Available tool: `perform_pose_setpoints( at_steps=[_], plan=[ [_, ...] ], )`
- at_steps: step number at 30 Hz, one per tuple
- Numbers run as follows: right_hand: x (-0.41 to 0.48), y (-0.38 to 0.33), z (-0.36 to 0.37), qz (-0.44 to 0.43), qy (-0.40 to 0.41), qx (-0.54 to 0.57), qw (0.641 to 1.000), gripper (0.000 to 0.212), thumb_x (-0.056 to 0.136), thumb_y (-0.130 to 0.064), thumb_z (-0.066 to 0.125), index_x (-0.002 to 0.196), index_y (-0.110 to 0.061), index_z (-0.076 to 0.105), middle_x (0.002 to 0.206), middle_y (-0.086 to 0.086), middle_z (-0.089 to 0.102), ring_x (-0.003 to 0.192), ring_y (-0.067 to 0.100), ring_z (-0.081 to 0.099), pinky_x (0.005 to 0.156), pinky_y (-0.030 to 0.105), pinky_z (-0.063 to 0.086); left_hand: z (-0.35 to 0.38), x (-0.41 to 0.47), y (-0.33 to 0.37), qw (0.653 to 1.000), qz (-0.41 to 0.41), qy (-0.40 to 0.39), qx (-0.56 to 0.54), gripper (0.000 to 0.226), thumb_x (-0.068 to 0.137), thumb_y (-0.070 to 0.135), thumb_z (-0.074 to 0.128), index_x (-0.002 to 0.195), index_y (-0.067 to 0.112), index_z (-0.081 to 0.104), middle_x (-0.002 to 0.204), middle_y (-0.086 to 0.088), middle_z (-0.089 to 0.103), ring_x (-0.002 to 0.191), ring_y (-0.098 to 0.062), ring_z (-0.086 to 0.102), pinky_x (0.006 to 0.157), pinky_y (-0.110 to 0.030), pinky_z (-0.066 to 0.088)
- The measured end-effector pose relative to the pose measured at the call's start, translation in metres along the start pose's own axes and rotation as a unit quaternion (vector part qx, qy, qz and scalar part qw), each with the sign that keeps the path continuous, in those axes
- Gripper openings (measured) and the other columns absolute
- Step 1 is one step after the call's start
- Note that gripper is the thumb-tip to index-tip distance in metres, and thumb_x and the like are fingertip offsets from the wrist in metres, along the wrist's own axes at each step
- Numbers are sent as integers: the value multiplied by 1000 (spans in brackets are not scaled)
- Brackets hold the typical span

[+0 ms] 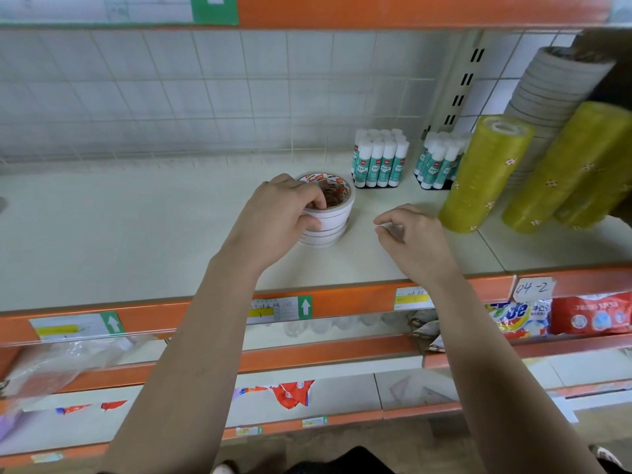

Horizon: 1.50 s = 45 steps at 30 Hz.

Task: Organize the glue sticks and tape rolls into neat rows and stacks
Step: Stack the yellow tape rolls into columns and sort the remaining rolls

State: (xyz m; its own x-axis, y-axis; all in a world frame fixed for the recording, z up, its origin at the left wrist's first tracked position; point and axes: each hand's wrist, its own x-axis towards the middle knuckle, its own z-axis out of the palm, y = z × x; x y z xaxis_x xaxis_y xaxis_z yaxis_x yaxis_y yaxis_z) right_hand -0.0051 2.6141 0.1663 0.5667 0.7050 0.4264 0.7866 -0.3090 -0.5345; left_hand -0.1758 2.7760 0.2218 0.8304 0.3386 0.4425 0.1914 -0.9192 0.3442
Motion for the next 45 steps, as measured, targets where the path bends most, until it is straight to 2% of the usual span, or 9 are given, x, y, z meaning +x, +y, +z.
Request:
perform_pose_setpoints(
  at_steps=[4,8,12,17,30,33,38,42,45],
  plan=[
    [0,-1,0,6,-3,2,1000,12,88,-11,65,97,-12,73,99,4,67,89,19,64,82,39,54,-3,-1,2,1000,-7,-7,6,24,78,18,78,100,13,68,93,4,62,99,-23,52,80,-29,32],
    [0,-2,0,8,-1,0,1000,11,88,-11,66,96,-11,74,98,4,67,87,19,63,82,38,53,-6,6,-1,992,1,-94,89,36,73,26,81,106,22,65,102,3,62,109,-19,45,85,-30,25],
    [0,-2,0,6,3,-1,1000,12,88,-10,66,96,-10,74,97,5,67,85,19,62,81,38,53,0,13,-4,980,-2,-137,142,27,75,26,78,99,23,64,104,-4,57,113,-22,45,86,-29,22],
    [0,-1,0,5,2,-4,1000,12,88,-11,66,97,-10,74,97,5,67,85,18,62,80,38,53,1,15,-8,979,-12,-144,144,24,72,26,78,78,30,55,93,-2,50,100,-29,50,80,-28,21],
    [1,-1,1,15,-3,-13,1000,11,88,-11,66,96,-11,74,96,4,66,83,17,62,79,37,54,0,14,-9,981,16,-130,143,18,76,32,75,85,28,61,90,-1,53,105,-20,48,81,-30,22],
    [0,-2,1,18,-6,-13,1000,12,88,-11,65,98,-11,73,98,4,67,85,19,63,81,38,54,0,11,-9,985,29,-116,123,22,76,39,76,85,23,64,87,4,57,105,-19,47,80,-30,23],
    [1,-6,-2,16,16,2,1000,15,88,-8,65,102,-10,72,99,5,67,84,17,62,79,38,55,-1,0,-11,998,48,-22,35,37,79,48,68,105,22,71,105,6,68,107,-21,54,86,-31,30],
    [6,-17,-5,2,55,19,998,18,89,-7,65,106,-9,72,98,4,69,81,17,62,75,36,54,-8,-11,-16,996,38,76,28,27,85,40,57,95,20,72,100,4,67,93,-22,61,80,-38,43],
    [16,-37,-4,-27,87,43,995,18,89,-8,64,106,-8,72,101,5,70,85,18,64,78,29,52,-17,-22,-28,993,8,105,59,21,88,33,55,89,20,71,92,5,66,83,-19,63,76,-38,43]
  ],
)
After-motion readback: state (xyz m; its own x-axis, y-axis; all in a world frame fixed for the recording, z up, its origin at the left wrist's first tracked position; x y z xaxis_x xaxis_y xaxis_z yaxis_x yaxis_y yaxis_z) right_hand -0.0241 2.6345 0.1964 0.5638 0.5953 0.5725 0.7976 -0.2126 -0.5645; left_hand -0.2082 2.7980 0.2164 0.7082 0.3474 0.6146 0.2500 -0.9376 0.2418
